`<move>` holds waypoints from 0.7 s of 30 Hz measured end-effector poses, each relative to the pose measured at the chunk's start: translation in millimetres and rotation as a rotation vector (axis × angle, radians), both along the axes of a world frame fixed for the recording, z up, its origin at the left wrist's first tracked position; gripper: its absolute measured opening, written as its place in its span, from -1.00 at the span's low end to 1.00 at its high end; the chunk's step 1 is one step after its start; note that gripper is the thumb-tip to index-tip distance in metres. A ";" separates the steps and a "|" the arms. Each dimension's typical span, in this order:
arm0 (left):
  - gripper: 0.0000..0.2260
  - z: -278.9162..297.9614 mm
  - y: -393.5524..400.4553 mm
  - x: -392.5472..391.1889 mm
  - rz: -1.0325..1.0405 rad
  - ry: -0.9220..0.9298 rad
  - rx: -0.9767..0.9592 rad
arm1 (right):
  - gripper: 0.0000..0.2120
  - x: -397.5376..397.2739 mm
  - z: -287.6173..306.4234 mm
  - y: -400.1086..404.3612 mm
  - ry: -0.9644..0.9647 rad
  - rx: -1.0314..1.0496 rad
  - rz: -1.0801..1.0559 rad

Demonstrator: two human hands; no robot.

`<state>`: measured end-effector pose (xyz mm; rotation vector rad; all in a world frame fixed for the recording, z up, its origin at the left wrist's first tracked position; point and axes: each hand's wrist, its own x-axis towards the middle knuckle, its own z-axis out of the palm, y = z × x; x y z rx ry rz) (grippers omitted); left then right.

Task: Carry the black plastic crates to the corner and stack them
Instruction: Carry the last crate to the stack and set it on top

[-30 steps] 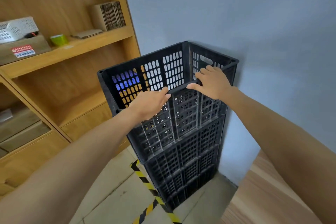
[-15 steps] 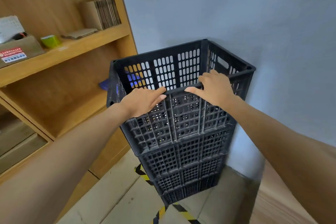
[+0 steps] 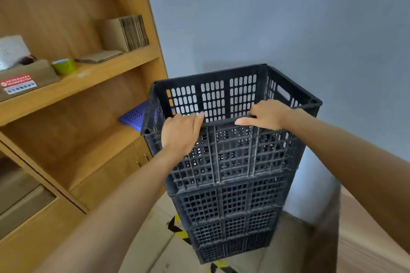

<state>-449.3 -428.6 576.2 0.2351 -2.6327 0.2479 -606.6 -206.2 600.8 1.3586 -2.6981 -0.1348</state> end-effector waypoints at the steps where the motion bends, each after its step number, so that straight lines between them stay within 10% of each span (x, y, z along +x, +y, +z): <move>1: -0.53 0.5 4.4 -1.9 0.084 0.012 0.041 | -0.26 2.0 -3.1 0.6 -0.030 -0.051 -0.024; 21: -0.52 -8.1 -65.2 -32.7 -0.038 0.192 -0.023 | -0.14 31.2 -22.8 -47.6 0.266 -0.225 -0.286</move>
